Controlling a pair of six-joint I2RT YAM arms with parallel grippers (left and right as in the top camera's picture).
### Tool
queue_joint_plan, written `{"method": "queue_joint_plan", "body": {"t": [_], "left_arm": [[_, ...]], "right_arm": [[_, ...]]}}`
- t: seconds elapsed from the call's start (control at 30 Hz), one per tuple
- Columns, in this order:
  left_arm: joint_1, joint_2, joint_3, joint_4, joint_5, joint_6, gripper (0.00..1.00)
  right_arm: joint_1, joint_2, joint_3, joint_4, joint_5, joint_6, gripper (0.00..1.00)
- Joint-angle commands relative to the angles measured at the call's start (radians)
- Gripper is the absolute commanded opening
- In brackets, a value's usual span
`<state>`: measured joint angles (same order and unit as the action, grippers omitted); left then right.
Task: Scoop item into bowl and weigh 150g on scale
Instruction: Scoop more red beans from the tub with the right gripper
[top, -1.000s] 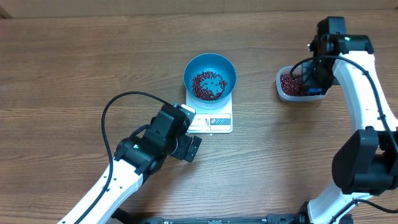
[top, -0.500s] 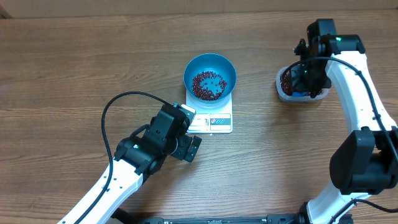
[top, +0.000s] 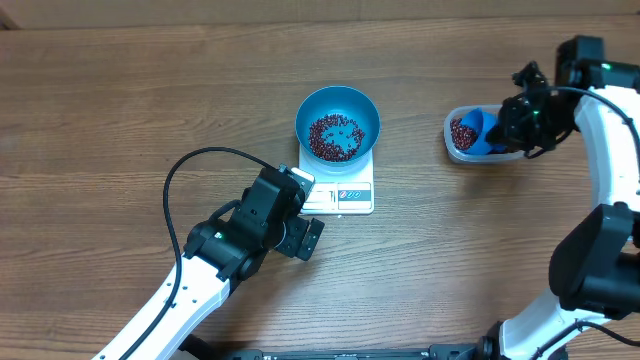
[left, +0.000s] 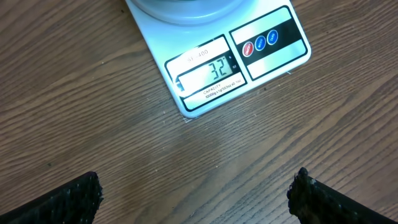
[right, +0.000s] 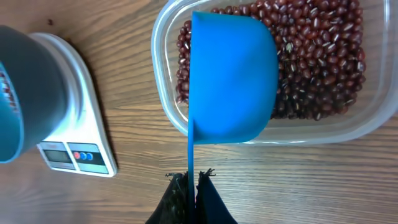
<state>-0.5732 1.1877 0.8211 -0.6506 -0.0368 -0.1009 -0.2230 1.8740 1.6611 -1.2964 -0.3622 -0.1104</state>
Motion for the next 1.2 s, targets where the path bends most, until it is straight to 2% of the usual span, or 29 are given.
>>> {"method": "queue_joint_plan", "body": {"t": [0.0, 0.17, 0.43, 0.67, 0.73, 0.8, 0.97, 1.17], "left_arm": [[0.006, 0.002, 0.023, 0.0, 0.008, 0.011, 1.0], [0.006, 0.002, 0.023, 0.0, 0.008, 0.012, 1.0], [0.006, 0.002, 0.023, 0.0, 0.008, 0.011, 1.0], [0.006, 0.002, 0.023, 0.0, 0.008, 0.012, 1.0], [0.006, 0.002, 0.023, 0.0, 0.008, 0.012, 1.0], [0.006, 0.002, 0.023, 0.0, 0.008, 0.011, 0.99], [0.006, 0.002, 0.023, 0.0, 0.008, 0.011, 1.0], [0.006, 0.002, 0.023, 0.0, 0.008, 0.011, 1.0]], "right_arm": [[-0.048, -0.007, -0.008, -0.01, -0.125, -0.051, 0.04], [-0.101, -0.007, -0.049, -0.007, -0.157, -0.062, 0.04], [-0.208, -0.007, -0.096, 0.002, -0.356, -0.132, 0.04], [-0.297, -0.007, -0.096, 0.0, -0.518, -0.136, 0.04], [-0.311, -0.007, -0.095, -0.024, -0.614, -0.193, 0.04], [-0.311, -0.007, -0.095, -0.05, -0.676, -0.238, 0.04], [-0.263, -0.008, -0.095, -0.064, -0.699, -0.239, 0.04], [-0.12, -0.01, -0.01, -0.086, -0.716, -0.234, 0.04]]}}
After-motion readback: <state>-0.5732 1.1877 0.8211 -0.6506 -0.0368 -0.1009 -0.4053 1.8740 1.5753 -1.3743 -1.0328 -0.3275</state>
